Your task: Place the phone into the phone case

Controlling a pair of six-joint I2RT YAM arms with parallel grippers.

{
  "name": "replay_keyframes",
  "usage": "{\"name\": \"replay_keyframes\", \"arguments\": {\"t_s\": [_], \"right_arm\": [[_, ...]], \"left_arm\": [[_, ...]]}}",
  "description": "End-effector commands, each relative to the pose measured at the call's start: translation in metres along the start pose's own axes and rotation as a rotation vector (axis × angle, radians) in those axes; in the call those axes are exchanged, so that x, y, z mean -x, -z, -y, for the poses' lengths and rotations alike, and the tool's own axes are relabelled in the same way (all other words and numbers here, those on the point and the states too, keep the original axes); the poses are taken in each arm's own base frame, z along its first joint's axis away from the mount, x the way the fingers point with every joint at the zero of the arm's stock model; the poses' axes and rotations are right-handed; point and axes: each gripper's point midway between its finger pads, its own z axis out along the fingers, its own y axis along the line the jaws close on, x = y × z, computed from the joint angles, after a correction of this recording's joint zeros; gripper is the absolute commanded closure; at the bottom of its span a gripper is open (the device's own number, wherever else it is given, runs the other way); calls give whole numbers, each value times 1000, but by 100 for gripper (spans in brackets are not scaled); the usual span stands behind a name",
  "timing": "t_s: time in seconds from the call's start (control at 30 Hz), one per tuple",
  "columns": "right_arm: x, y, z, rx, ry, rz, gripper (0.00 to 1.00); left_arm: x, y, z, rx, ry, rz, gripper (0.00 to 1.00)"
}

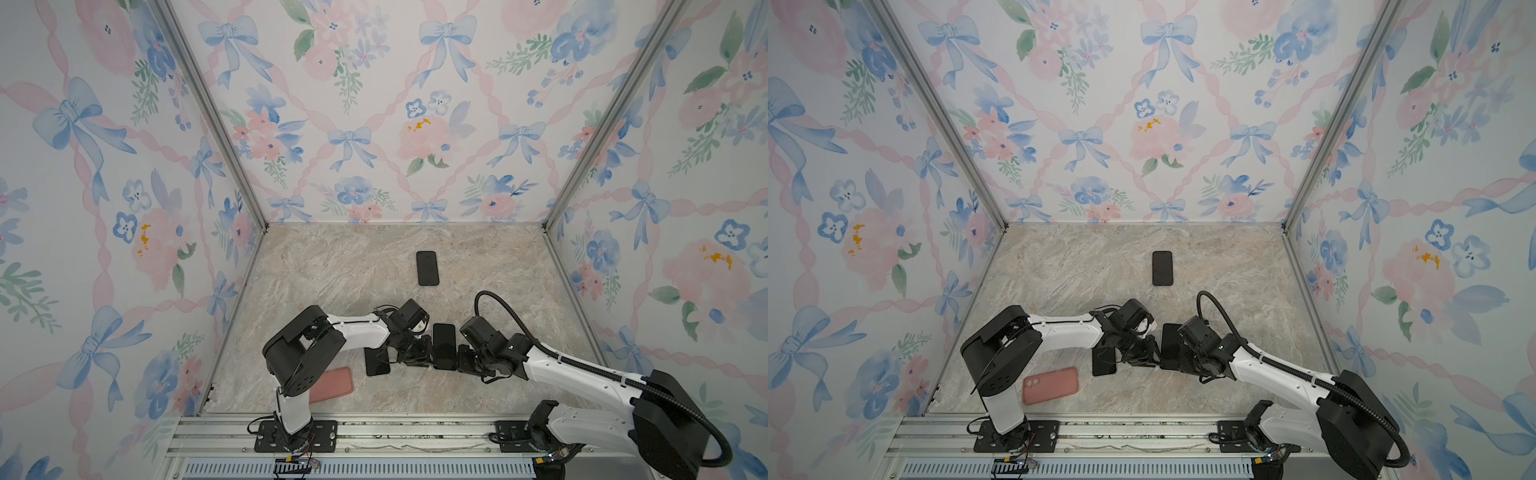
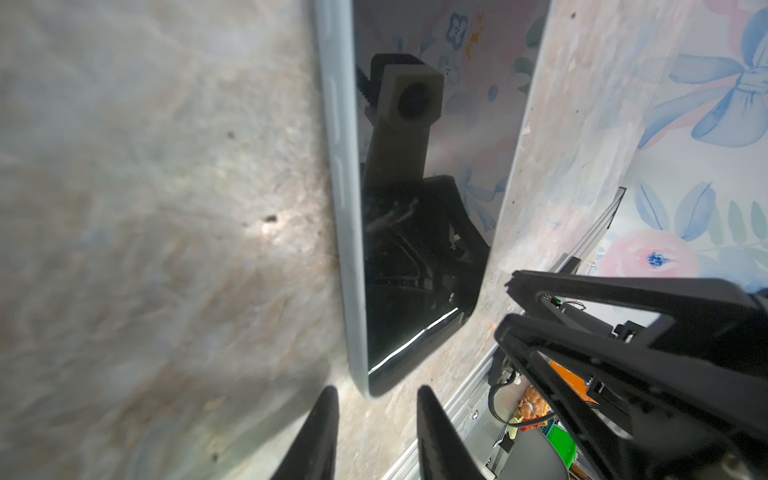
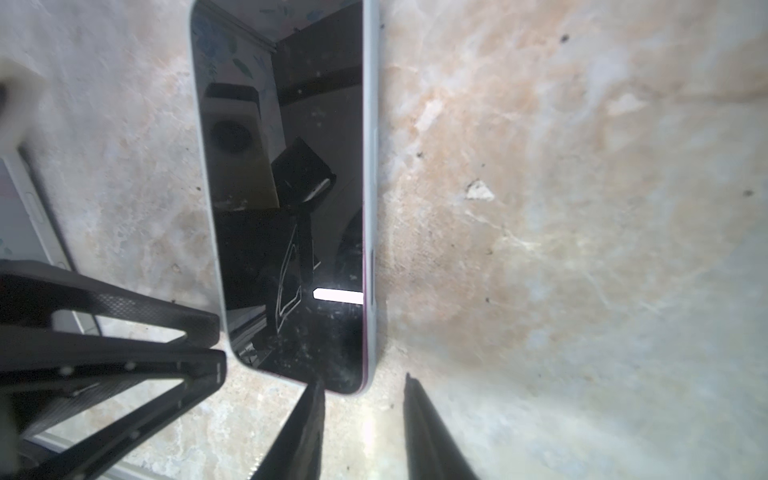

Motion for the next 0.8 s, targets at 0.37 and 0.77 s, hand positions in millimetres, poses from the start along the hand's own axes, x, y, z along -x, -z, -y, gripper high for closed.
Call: {"name": "replay_keyframes", "arguments": {"t_s": [0.37,0.77], "right_arm": [[-1,-15,-5,23,2,-41,71],[-3,-16,-6,25,5,-50,78]], "left_arm": [[-3,-14,-9,44,-7,-42,71],[-5,-18,-11,52,-11,-50,72]]}}
